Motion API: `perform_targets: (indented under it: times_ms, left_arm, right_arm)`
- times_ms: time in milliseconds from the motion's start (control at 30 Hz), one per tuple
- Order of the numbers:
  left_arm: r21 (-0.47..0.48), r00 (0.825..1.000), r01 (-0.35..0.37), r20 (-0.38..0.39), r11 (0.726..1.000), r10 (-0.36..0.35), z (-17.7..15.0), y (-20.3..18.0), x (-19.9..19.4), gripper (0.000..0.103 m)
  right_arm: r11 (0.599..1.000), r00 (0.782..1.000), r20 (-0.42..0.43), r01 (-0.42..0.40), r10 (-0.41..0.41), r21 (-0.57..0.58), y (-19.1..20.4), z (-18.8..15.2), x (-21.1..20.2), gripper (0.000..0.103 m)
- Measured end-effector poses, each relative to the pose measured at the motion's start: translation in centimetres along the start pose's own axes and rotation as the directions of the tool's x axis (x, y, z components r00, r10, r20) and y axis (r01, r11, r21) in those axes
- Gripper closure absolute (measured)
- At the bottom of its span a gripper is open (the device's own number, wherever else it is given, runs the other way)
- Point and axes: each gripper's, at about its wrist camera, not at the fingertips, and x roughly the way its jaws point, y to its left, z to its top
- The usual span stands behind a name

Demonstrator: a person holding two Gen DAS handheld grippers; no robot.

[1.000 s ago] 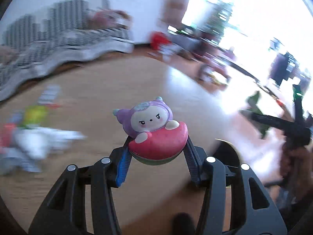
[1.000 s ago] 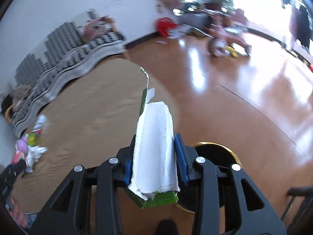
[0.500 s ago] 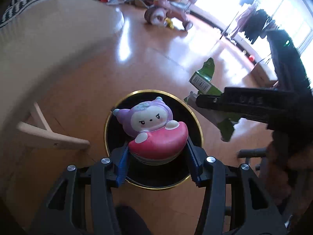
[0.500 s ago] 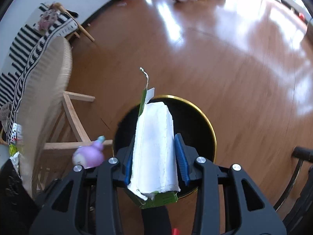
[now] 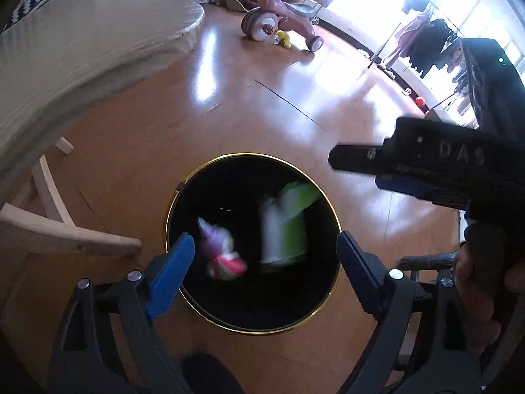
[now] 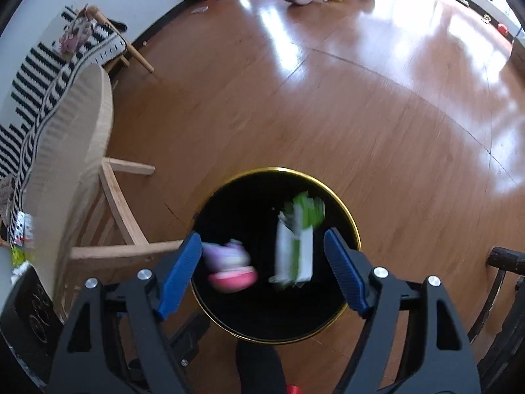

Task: Collect trash
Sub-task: 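Carry both items to the black bin and open both tools to drop them, then swing both tools back over the table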

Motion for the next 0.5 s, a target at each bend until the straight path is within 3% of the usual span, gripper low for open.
perform_targets:
  times_ms: [167,333,433,500]
  left_arm:
    - [0.030,0.999,0.005,0.032,1.000,-0.006,-0.5,0.3,-4.0,0.015]
    - [0.037,0.988,-0.060,0.144,0.997,0.054,-1.4,3.7,-13.9,0.008]
    - [0.003,0.958,-0.174,0.230,0.985,0.168,-2.4,7.8,-21.0,0.007]
    - [-0.047,0.924,-0.264,0.275,0.963,0.267,-3.5,11.2,-25.9,0.007]
  right_arm:
    - [0.999,0.994,0.105,-0.013,0.017,-0.038,3.1,0.3,-3.7,0.027]
    - [0.986,0.972,0.220,-0.051,0.085,-0.160,10.8,-1.1,-8.1,0.021]
    - [0.960,0.953,0.254,-0.099,0.167,-0.260,17.7,-3.1,-10.0,0.018]
    - [0.938,0.945,0.251,-0.123,0.211,-0.325,22.2,-4.4,-10.5,0.016]
